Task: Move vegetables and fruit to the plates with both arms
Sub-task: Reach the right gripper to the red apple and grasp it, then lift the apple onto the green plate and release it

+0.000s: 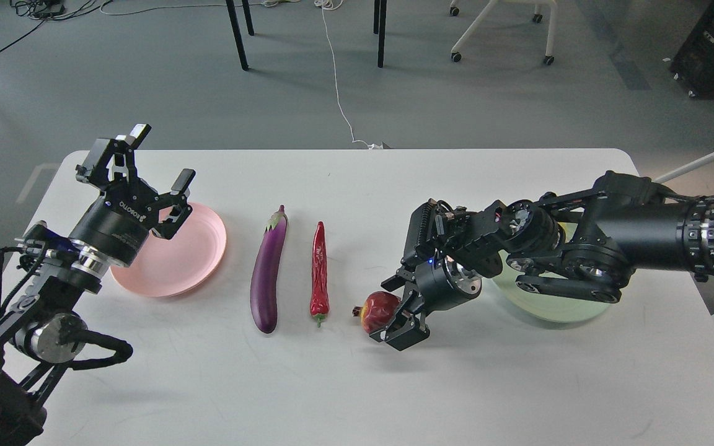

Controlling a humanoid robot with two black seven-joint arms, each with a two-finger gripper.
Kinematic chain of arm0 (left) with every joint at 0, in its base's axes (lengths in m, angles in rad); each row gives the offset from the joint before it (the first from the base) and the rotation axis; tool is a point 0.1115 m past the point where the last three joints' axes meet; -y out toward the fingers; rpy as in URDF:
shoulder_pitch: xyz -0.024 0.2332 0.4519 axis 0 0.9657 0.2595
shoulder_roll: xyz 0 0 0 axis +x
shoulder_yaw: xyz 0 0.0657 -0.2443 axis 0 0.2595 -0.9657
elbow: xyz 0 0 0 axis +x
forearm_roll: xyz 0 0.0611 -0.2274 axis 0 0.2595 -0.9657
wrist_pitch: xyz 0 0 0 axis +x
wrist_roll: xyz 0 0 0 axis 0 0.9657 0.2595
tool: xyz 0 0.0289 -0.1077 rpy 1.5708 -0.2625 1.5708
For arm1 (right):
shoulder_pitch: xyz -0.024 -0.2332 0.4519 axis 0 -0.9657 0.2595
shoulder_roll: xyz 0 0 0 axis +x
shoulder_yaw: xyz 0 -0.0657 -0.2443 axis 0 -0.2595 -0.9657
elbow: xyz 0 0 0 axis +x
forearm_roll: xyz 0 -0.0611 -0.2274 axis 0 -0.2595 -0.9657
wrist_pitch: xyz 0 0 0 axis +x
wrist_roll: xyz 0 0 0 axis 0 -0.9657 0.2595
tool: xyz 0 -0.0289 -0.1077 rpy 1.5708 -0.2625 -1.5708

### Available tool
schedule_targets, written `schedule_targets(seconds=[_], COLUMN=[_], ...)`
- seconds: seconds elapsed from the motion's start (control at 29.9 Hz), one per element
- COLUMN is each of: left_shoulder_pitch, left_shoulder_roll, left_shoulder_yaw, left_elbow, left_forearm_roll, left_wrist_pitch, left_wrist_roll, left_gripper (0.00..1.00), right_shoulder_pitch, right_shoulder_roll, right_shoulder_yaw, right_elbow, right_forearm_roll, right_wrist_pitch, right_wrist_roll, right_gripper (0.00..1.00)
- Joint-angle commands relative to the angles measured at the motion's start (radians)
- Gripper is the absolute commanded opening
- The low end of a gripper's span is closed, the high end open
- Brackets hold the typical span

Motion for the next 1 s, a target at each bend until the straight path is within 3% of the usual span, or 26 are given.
schedule_targets(seconds=[0.0, 0.07, 0.1, 0.23, 0.4, 0.7, 0.97], left_shoulder_pitch=[0.001, 0.001, 0.001, 0.001, -0.003, -0.01, -0.027], left_shoulder_roll=[0.001, 0.0, 0.0, 0.0, 0.0, 0.011, 0.009], left_shoulder_yaw=[0.0, 0.0, 0.0, 0.0, 0.0, 0.003, 0.025], left_elbow=[0.0, 0.0, 0.0, 0.0, 0.0, 0.0, 0.0], left_forearm_roll=[0.0, 0.002, 0.002, 0.005, 0.005, 0.005, 0.014], left_wrist_pitch=[0.0, 0.0, 0.0, -0.001, -0.003, -0.006, -0.006], left_wrist_roll=[0.0, 0.0, 0.0, 0.0, 0.002, 0.002, 0.006], left_gripper=[0.99, 0.99, 0.99, 0.99, 0.99, 0.99, 0.99], right_shoulder_pitch=[-0.003, -0.002, 0.0, 0.013, 0.064, 0.122, 0.043], right_shoulder_roll=[0.002, 0.001, -0.002, -0.036, -0.133, -0.475, -0.565], right_shoulder_yaw=[-0.006, -0.011, -0.011, -0.011, 0.003, 0.024, 0.018], right_elbow=[-0.008, -0.008, -0.006, -0.002, 0.034, 0.109, 0.092], right_forearm_roll=[0.0, 0.0, -0.002, -0.002, -0.003, -0.04, -0.133], right_wrist_pitch=[0.0, 0.0, 0.0, -0.006, -0.015, -0.04, -0.04], right_wrist_roll=[0.0, 0.0, 0.0, 0.0, 0.0, 0.0, 0.0], right_gripper=[0.76, 0.52, 0.46, 0.37, 0.36, 0.37, 0.37])
